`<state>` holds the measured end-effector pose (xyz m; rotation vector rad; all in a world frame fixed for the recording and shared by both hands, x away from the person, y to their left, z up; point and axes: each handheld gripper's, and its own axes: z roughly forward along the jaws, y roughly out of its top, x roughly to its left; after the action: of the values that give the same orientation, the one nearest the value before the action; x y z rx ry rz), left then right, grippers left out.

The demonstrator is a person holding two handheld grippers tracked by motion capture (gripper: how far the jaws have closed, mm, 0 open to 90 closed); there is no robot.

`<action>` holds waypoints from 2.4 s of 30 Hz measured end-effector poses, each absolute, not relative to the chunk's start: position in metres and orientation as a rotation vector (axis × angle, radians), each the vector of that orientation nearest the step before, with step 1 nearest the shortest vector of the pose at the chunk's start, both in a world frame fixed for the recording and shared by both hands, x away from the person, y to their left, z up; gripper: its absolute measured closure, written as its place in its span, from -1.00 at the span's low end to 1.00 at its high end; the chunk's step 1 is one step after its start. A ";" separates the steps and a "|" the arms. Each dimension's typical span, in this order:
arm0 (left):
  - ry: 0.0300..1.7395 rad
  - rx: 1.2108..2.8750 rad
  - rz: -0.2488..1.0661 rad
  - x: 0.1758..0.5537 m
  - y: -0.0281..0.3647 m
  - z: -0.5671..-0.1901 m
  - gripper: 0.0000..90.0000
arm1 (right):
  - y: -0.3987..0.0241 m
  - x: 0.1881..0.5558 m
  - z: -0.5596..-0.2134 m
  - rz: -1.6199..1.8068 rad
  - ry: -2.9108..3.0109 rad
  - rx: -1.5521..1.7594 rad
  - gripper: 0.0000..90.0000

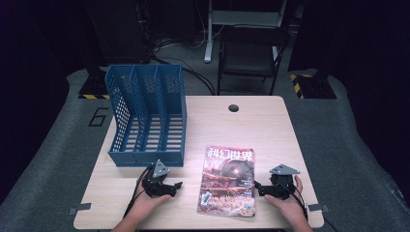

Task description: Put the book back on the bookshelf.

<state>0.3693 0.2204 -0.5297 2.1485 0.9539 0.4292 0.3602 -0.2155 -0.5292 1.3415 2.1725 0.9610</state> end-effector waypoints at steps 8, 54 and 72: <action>0.951 2.159 0.432 0.371 0.218 -0.529 -0.64 | -0.216 0.360 -0.529 0.950 2.164 1.334 -0.75; 1.059 2.038 0.003 0.376 0.148 -0.510 -0.01 | -0.175 0.347 -0.491 1.150 2.075 1.563 -0.05; 1.033 2.030 0.029 0.371 0.131 -0.520 0.11 | -0.181 0.356 -0.514 1.166 2.046 1.709 -0.15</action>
<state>0.3709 0.1308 -0.5200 2.0301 1.0332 0.0292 0.3557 -0.1814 -0.5137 1.7088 2.0455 1.1659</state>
